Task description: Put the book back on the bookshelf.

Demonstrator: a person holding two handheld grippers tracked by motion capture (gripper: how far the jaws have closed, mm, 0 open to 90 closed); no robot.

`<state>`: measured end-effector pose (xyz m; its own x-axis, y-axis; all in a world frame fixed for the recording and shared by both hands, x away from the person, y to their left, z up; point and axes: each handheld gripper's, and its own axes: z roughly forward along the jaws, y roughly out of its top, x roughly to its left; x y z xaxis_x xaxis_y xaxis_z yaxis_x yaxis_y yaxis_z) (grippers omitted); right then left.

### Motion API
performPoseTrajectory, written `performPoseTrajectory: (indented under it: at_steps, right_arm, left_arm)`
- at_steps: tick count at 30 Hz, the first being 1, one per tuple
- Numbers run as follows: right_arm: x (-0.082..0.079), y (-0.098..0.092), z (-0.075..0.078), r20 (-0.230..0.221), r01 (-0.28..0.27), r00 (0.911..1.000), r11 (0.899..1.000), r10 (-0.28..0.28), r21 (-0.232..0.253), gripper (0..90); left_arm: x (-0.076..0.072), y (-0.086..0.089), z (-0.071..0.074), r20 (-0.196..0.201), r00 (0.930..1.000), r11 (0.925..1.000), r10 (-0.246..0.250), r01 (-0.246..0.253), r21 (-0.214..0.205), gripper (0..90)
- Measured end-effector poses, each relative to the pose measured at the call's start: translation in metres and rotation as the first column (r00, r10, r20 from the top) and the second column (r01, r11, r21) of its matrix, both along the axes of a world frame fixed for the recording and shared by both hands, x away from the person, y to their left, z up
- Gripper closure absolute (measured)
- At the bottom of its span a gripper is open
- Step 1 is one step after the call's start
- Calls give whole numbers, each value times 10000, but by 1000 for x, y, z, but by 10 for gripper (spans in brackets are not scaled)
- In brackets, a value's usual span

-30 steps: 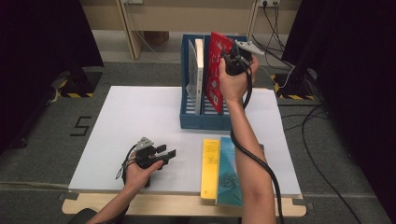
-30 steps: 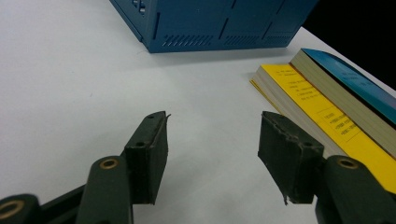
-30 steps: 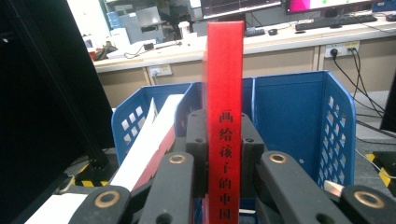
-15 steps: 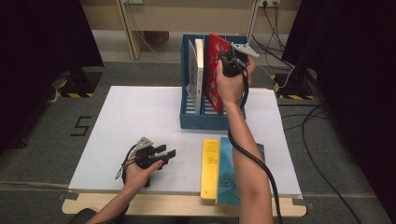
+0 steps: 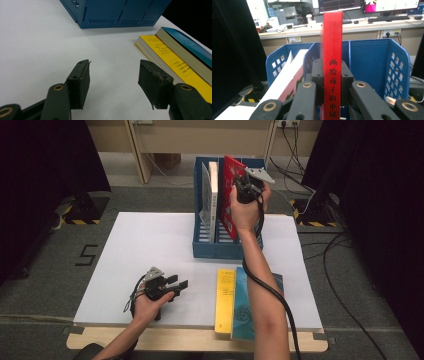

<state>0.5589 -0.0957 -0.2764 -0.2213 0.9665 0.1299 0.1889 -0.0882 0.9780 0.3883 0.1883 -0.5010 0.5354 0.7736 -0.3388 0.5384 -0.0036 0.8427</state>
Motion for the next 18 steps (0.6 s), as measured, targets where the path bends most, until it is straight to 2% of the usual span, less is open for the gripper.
performPoseTrajectory:
  at_steps: [8, 18]
  right_arm:
    - [1, 1, -6, 210, 42, 9998, 9999, -39, -129, 806]
    - [4, 4, -13, 229, 45, 9997, 9998, -41, -200, 805]
  left_arm:
    - [0, 0, 0, 0, 10000, 10000, 3, -3, 9, 418]
    - [0, 0, 0, -50, 10000, 10000, 43, -43, -64, 418]
